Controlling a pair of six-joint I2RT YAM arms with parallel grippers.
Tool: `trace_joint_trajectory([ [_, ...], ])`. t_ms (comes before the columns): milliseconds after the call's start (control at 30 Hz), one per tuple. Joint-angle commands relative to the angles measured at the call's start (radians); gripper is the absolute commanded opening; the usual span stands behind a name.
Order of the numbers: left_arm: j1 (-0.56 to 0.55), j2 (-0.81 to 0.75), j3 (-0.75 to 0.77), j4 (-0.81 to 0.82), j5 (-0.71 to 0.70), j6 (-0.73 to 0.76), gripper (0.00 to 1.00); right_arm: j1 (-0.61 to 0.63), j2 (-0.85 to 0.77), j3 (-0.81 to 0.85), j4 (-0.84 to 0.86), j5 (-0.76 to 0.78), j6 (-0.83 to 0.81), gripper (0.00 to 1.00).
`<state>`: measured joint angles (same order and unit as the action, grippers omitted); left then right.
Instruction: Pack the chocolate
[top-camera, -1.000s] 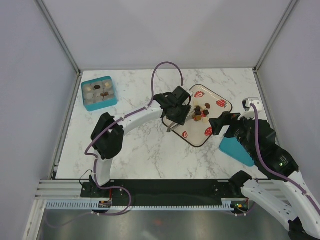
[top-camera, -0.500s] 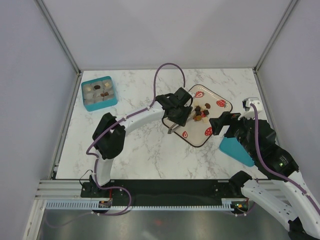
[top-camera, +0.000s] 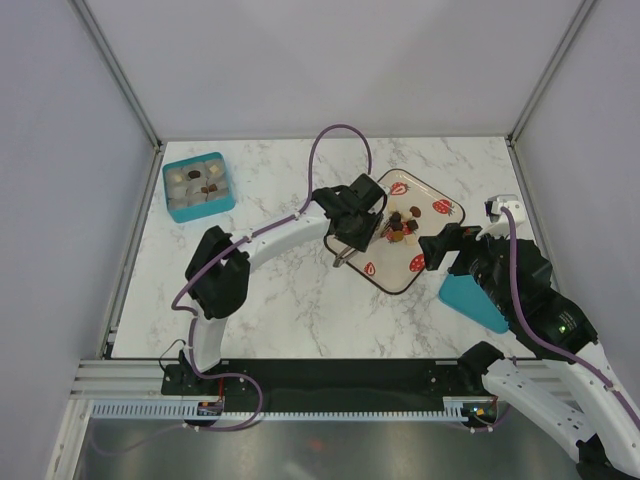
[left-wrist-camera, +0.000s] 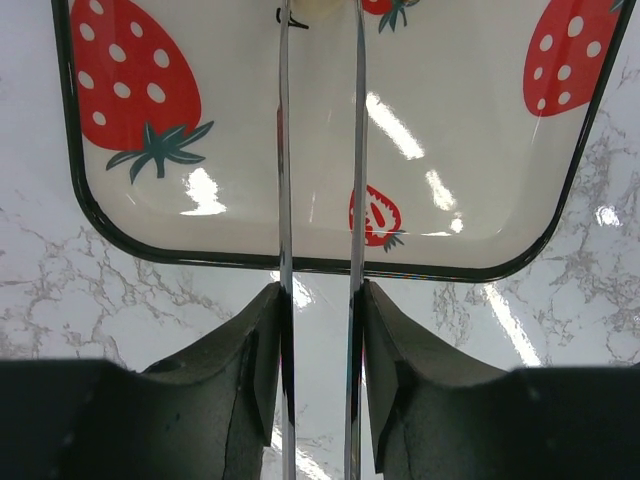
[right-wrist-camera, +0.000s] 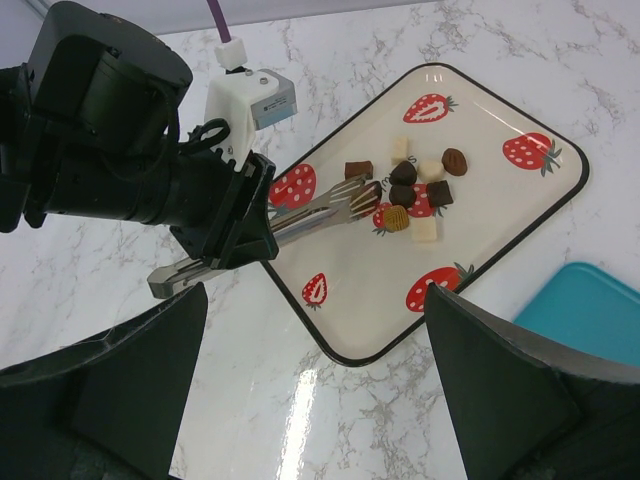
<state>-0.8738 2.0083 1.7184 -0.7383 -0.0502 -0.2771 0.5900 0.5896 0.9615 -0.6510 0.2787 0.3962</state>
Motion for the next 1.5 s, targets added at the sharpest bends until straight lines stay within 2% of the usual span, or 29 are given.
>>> trace_joint_trajectory([
  [0,-0.007,-0.055,0.058,-0.053,-0.033,0.018,0.39,0.002,-0.013,0.01,0.017,0.011,0.001,0.98],
  [467,0.048,-0.167,0.175,-0.268,-0.164,-0.054,0.35,0.002,-0.02,0.006,0.017,0.001,0.012,0.98],
  [567,0.137,-0.197,0.176,-0.282,-0.191,-0.037,0.35,0.002,-0.025,0.006,0.017,-0.018,0.016,0.98],
  [800,0.516,-0.275,0.145,-0.291,-0.243,-0.04,0.34,0.001,-0.03,-0.007,0.028,-0.03,0.016,0.98],
  [1000,0.751,-0.296,0.096,-0.276,-0.258,-0.082,0.34,0.002,0.006,-0.012,0.044,-0.07,0.015,0.98],
  [1200,0.909,-0.301,0.033,-0.211,-0.231,-0.091,0.34,0.002,0.065,-0.006,0.071,-0.102,0.01,0.98],
  [1467,0.966,-0.197,0.033,-0.128,-0.231,-0.1,0.35,0.002,0.119,-0.007,0.116,-0.116,0.013,0.98],
])
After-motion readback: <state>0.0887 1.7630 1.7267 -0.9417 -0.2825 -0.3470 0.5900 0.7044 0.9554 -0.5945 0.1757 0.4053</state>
